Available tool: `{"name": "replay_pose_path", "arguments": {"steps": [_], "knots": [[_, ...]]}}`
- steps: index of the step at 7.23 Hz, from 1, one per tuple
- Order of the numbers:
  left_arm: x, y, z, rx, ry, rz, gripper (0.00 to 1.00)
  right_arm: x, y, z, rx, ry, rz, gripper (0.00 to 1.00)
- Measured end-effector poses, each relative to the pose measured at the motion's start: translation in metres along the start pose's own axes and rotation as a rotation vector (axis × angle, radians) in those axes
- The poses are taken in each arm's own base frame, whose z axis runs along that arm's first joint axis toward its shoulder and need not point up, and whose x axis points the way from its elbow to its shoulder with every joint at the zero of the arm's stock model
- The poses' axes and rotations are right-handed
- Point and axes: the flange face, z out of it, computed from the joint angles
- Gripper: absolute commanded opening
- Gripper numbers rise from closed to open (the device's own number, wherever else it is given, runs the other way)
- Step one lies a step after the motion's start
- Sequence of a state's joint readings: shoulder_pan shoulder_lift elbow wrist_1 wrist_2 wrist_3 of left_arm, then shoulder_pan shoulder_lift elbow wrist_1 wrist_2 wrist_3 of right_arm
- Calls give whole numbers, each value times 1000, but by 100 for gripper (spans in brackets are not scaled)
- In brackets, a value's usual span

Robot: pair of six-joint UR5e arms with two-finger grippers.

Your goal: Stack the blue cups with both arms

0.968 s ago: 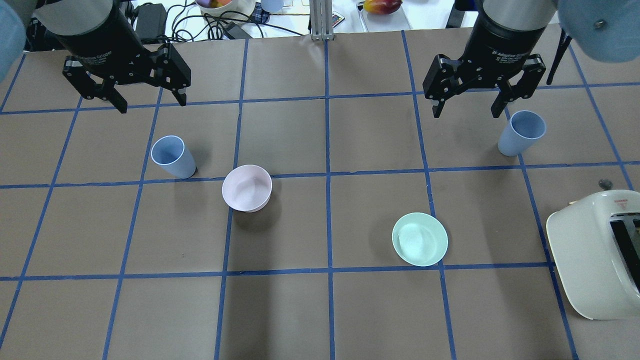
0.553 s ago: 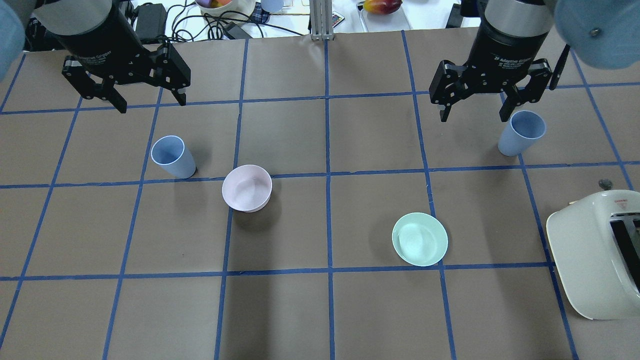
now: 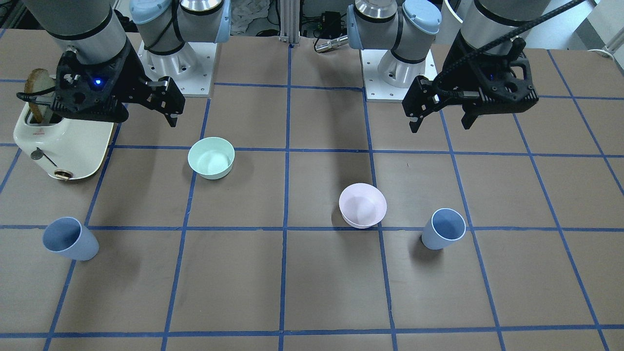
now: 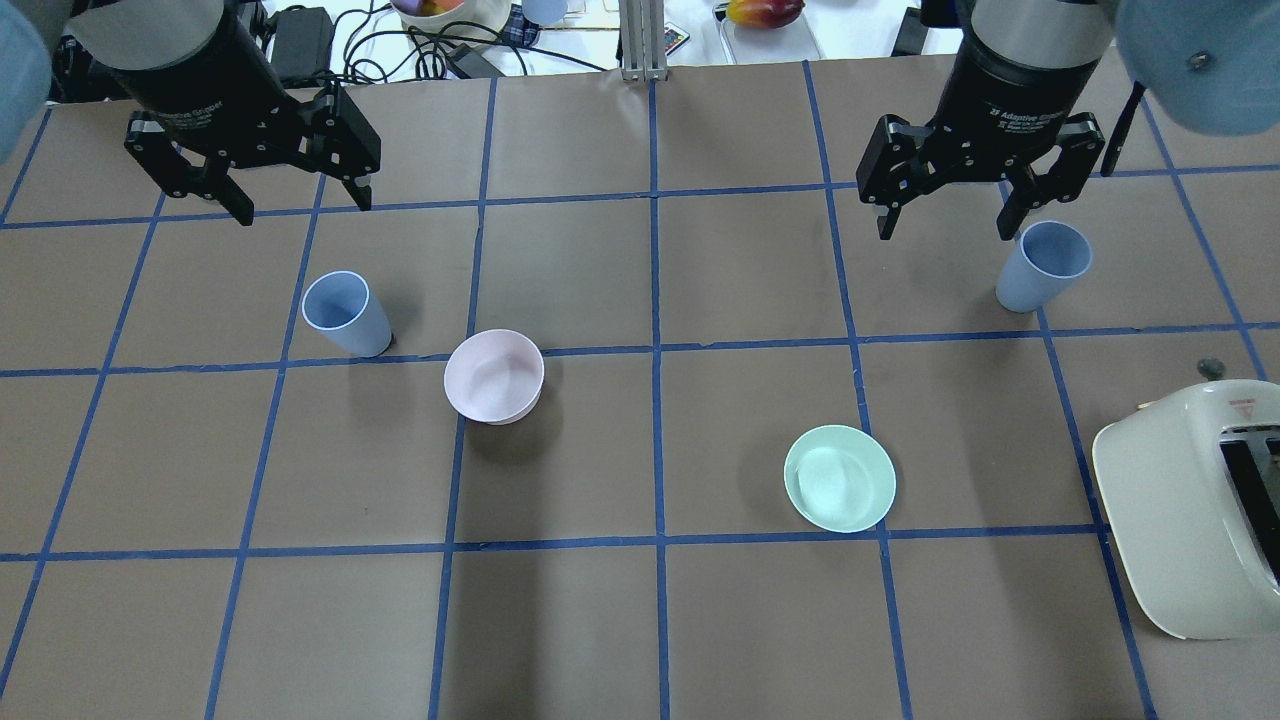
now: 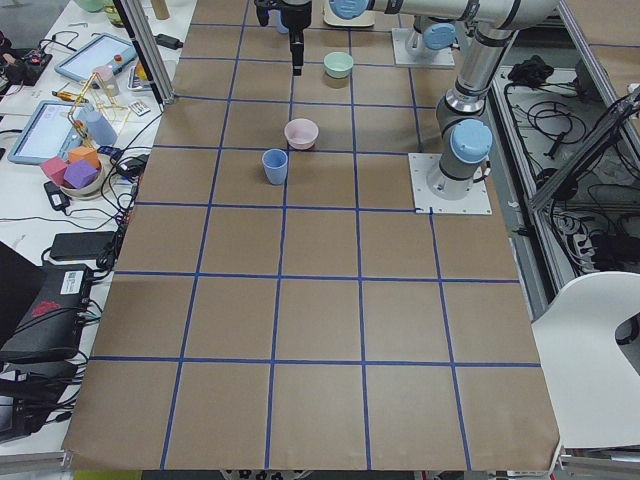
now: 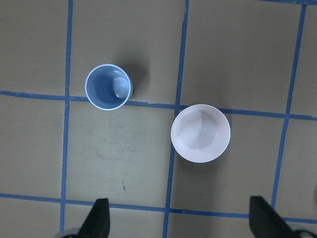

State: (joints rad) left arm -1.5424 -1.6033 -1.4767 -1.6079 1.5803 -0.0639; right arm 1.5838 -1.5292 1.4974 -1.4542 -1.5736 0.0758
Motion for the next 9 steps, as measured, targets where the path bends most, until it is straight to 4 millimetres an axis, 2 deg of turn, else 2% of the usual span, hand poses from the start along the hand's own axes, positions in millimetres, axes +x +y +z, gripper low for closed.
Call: {"name": "replay_pose_path", "arguments": {"steps": [1, 3, 4, 5, 6, 7, 8, 9], "knots": [[-2, -17, 29, -16, 1, 21, 100, 0, 0, 1, -1, 0, -1, 100], [-9, -63, 131, -37, -3, 58, 100, 0, -1, 2, -3, 1, -2, 100], [-21, -76, 175, -37, -9, 63, 100, 1, -3, 3, -3, 9, 2, 100], [-35, -81, 207, -38, -21, 73, 100, 9, -12, 6, 17, 24, 12, 100], [-44, -83, 228, -44, -32, 83, 97, 27, -33, 10, 56, 36, 27, 100], [-48, -87, 241, -44, -37, 87, 57, 56, -58, 18, 81, 41, 35, 100], [-50, -90, 252, -43, -39, 88, 41, 88, -81, 29, 97, 46, 13, 100], [-50, -92, 260, -45, -40, 89, 17, 118, -103, 43, 116, 54, -39, 100]]}}
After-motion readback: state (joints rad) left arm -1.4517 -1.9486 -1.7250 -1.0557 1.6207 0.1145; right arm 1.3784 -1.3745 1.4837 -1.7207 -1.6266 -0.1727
